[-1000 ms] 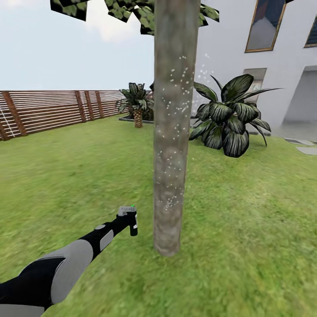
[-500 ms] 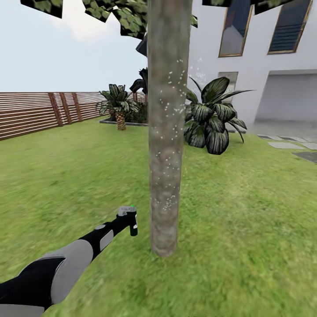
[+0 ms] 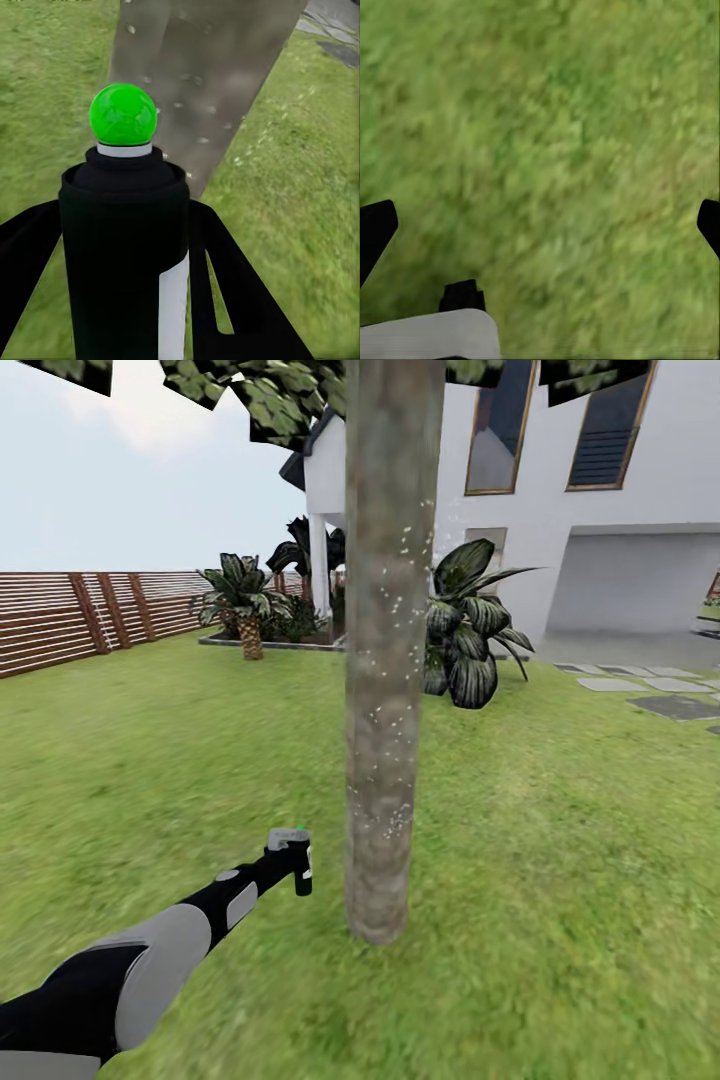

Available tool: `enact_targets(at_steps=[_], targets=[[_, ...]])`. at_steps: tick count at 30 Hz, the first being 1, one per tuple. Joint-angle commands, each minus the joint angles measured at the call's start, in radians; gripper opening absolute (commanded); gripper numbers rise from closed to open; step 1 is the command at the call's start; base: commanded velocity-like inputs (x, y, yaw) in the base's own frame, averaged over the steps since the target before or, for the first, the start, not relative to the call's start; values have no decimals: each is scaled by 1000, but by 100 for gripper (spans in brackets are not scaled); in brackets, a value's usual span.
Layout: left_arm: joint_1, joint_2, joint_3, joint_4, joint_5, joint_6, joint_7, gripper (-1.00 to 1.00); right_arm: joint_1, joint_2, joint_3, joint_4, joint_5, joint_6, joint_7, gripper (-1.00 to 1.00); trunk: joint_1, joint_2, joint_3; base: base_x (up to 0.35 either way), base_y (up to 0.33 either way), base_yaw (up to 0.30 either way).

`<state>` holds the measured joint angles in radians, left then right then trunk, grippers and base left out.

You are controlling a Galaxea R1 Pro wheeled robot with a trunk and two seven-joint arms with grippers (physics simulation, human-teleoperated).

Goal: In the garden, pick up the pesticide atomizer on the floor and spray pesticide onto both trees until each tree trunk is fully covered.

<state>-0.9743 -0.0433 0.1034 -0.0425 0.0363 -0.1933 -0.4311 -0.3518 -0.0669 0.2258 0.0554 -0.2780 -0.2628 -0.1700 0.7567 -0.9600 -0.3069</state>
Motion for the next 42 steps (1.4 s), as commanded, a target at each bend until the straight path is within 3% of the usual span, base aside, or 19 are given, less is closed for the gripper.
enact_targets(at_steps=[1,13,23,30,42], targets=[[0,0,0,0,0,0,0,-100,18,0,0,0,0,0,0,100,0,0,0,0,350,-3],[0,-1,-1,1,-1,-3,0,-100,30,0,0,0,0,0,0,100,0,0,0,112,325,0],[0,-1,-1,3,-32,-4,0,-100,30,2,0,0,0,-1,2,100,0,0,0,266,37,-6],[0,-1,-2,5,-33,-6,-1,-100,31,1,0,0,1,-4,4,100,0,0,5,15,19,-240],[0,-1,-2,4,-33,-5,-4,-100,31,1,0,0,0,-4,4,100,0,0,17,0,331,-290]])
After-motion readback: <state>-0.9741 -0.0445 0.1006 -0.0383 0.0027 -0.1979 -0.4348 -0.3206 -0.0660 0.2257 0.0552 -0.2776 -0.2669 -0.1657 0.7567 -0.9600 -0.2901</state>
